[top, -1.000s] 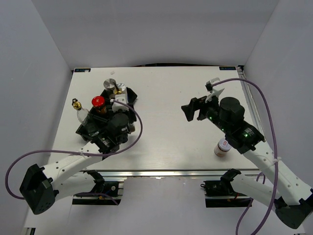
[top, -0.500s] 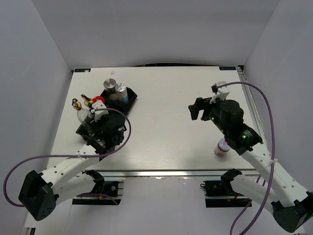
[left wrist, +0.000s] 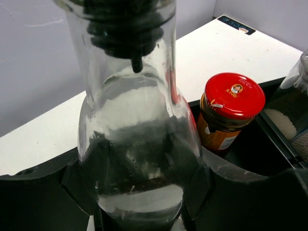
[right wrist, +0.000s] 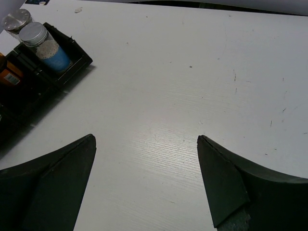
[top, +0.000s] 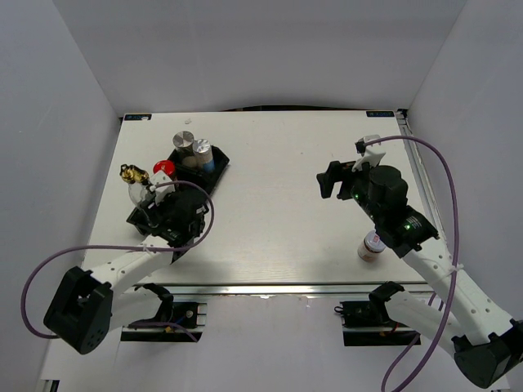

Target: Organize the condiment bottles

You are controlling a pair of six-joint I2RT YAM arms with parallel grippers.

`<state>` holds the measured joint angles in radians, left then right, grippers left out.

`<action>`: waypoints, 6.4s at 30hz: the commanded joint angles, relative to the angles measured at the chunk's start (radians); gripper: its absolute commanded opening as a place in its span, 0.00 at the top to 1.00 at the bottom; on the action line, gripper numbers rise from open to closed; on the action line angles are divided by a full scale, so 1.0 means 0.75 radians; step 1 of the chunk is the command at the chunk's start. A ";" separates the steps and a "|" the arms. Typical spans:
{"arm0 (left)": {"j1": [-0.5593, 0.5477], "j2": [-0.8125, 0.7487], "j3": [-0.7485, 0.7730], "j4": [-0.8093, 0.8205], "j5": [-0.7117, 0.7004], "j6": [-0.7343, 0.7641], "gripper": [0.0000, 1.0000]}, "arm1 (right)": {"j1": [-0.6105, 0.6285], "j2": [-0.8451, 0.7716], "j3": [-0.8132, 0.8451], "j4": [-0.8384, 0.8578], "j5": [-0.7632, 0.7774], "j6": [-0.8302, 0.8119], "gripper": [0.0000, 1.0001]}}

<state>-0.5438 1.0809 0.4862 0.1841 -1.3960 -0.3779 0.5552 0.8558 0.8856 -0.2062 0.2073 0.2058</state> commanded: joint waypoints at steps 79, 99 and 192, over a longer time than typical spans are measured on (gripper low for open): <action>0.030 -0.357 0.783 -0.736 0.687 -0.176 0.02 | -0.607 0.070 -0.289 -0.744 0.024 0.507 0.11; -0.013 0.046 0.769 -0.213 2.529 0.320 0.02 | -0.518 0.119 -0.103 -0.633 -0.481 0.121 0.84; -0.216 0.825 0.673 0.088 0.031 -0.220 1.00 | 0.025 -0.057 0.063 -0.228 0.384 0.212 0.11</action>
<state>-0.7231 1.7302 0.9878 0.2153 -1.2209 -0.4625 0.5861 0.8219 0.9409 -0.4412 0.4984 0.3763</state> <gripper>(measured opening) 0.737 0.895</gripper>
